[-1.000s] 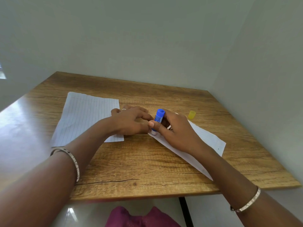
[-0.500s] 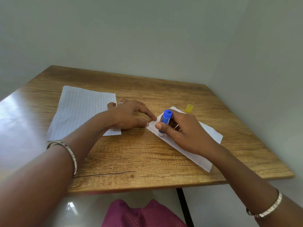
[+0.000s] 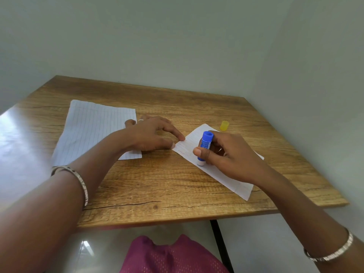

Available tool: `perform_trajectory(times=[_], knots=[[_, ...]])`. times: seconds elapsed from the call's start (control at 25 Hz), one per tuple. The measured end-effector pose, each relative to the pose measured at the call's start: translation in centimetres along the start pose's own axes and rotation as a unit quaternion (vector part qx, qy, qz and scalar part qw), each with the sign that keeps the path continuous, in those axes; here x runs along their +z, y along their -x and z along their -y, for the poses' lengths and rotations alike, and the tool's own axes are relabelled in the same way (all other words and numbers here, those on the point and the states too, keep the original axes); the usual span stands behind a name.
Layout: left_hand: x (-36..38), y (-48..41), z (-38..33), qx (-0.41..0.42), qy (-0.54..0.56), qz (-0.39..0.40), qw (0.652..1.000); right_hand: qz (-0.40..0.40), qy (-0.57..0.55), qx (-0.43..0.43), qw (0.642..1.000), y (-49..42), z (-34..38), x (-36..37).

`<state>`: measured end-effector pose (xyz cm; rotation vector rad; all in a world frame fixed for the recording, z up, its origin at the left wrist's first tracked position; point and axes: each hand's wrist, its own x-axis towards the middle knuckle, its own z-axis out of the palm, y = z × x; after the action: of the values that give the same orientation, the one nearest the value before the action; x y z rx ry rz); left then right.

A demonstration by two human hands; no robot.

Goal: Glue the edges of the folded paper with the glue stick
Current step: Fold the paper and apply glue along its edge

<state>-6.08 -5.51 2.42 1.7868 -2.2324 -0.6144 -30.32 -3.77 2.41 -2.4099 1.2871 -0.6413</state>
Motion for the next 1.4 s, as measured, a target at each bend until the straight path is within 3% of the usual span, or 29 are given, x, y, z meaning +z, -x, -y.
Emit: perform_trajectory(times=[1.4], knots=[[0.3, -0.5, 0.8, 0.036, 0.066, -0.009, 0.997, -0.015, 0.032, 0.056, 0.998, 10.3, -1.5, -4.2]])
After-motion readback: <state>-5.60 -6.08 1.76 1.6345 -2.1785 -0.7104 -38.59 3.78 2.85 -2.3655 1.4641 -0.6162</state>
